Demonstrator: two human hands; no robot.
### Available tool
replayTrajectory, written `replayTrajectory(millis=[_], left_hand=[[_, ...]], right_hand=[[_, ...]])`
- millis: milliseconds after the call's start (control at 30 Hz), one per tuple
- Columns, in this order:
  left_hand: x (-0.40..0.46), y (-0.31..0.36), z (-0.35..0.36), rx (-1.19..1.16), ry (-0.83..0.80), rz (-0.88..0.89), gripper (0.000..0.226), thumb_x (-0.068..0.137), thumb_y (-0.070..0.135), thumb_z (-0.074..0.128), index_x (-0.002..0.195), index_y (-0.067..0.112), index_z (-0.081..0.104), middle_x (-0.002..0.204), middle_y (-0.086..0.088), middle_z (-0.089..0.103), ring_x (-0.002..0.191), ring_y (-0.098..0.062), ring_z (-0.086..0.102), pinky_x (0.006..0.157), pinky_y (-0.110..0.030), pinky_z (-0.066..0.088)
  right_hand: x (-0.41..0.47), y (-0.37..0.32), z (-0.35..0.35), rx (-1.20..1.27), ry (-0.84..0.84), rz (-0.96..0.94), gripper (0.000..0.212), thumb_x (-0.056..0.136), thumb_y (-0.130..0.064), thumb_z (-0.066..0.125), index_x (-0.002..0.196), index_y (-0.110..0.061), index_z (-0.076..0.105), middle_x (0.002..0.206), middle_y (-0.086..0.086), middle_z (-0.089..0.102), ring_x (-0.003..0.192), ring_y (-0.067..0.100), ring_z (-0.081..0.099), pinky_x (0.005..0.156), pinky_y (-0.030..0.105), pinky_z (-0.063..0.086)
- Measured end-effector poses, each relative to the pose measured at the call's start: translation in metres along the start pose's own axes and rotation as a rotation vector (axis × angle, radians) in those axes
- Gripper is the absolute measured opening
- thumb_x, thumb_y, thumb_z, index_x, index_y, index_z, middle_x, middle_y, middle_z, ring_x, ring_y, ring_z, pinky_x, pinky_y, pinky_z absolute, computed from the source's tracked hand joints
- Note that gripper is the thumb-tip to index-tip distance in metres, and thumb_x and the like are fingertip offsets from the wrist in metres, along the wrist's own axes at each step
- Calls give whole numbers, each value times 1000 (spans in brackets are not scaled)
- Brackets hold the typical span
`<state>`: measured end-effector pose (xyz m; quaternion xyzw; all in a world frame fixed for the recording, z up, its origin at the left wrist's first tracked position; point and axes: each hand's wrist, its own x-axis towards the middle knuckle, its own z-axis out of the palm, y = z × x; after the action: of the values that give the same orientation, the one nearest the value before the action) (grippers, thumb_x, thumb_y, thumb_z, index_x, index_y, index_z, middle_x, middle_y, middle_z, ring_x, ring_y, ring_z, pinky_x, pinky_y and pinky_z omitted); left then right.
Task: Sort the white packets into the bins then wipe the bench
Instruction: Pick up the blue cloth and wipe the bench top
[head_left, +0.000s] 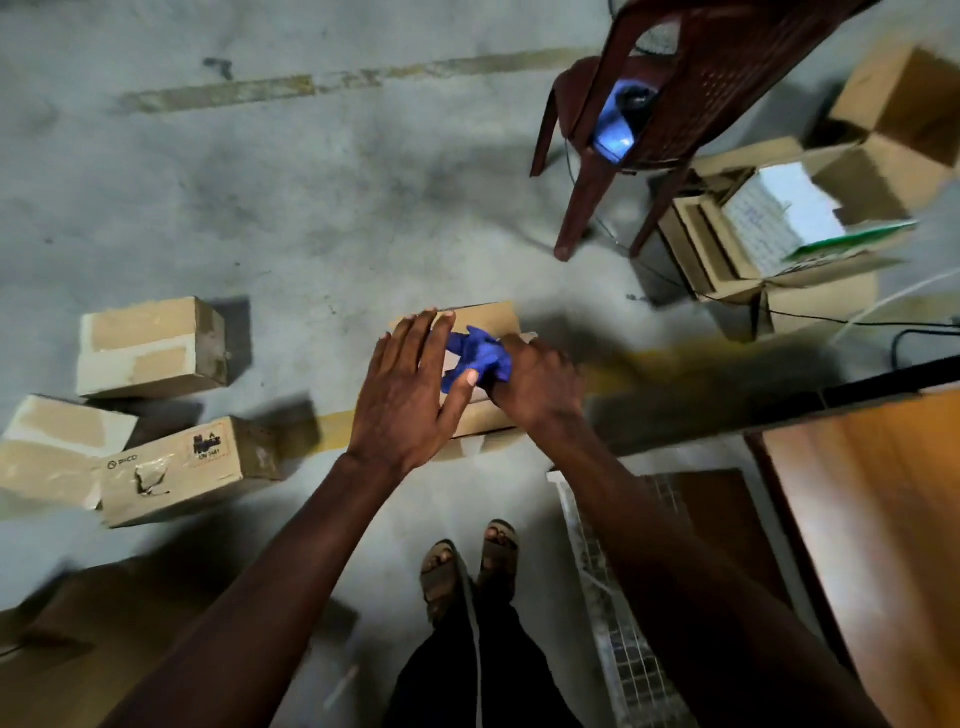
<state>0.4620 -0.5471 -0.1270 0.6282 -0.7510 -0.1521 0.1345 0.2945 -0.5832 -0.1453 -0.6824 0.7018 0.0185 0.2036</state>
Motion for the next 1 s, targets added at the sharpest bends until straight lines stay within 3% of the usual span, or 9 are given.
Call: replayTrajectory(millis=[167, 333, 467, 600, 667, 800, 900, 1000], left_hand=[[-26, 45, -45, -71, 96, 93, 65, 99, 50, 33, 152, 12, 29, 156, -11, 35, 144, -30, 32, 119, -45, 23], [-50, 105, -61, -149, 124, 226, 65, 99, 50, 31, 151, 10, 30, 155, -11, 35, 145, -28, 31, 121, -42, 21], [-69, 156, -58, -205, 73, 308, 66, 99, 51, 34, 153, 14, 26, 158, -9, 31, 147, -25, 26, 120, -46, 23], [-87, 204, -45, -207, 26, 393, 66, 99, 51, 34, 154, 15, 25, 159, -10, 30, 148, -24, 25, 119, -48, 24], [-97, 227, -36, -199, 12, 412, 67, 99, 52, 33, 154, 14, 25, 160, -9, 28, 149, -23, 23, 119, -49, 24], [-128, 274, -13, -190, -29, 444, 70, 99, 57, 28, 156, 18, 20, 163, -5, 21, 151, -19, 16, 123, -45, 14], [-157, 316, 7, -180, -45, 499, 68, 99, 57, 33, 156, 22, 19, 163, -2, 21, 151, -17, 14, 124, -39, 8], [-191, 354, 33, -156, -78, 516, 67, 99, 57, 34, 155, 22, 26, 162, -3, 25, 150, -19, 19, 122, -46, 16]], right_hand=[[-99, 15, -83, -86, 204, 24, 55, 86, -44, 65, 137, -33, 48, 126, 12, 53, 116, 36, 50, 93, 46, 43], [-184, 73, -135, -155, 573, 46, 51, 81, -33, 63, 131, -39, 57, 120, 12, 54, 105, 40, 51, 80, 50, 46], [-213, 149, -133, -203, 471, 108, 52, 81, -31, 70, 131, -36, 60, 143, 17, 46, 123, 48, 44, 87, 60, 46], [-218, 198, -113, -206, 300, 78, 62, 83, -54, 43, 141, -35, 53, 152, 18, 43, 136, 52, 39, 96, 72, 39], [-218, 209, -114, -200, 278, 26, 69, 83, -64, 36, 144, -36, 51, 153, 14, 44, 139, 48, 38, 102, 69, 36], [-228, 280, -125, -193, 306, -90, 72, 80, -71, 43, 140, -34, 56, 148, 12, 51, 139, 44, 42, 103, 64, 39], [-237, 341, -144, -128, 340, 26, 70, 85, -72, 31, 131, -31, 65, 143, 8, 56, 137, 39, 45, 102, 62, 40], [-230, 358, -155, -84, 326, 145, 80, 85, -79, 14, 118, -32, 70, 143, -1, 57, 136, 31, 46, 106, 52, 41]])
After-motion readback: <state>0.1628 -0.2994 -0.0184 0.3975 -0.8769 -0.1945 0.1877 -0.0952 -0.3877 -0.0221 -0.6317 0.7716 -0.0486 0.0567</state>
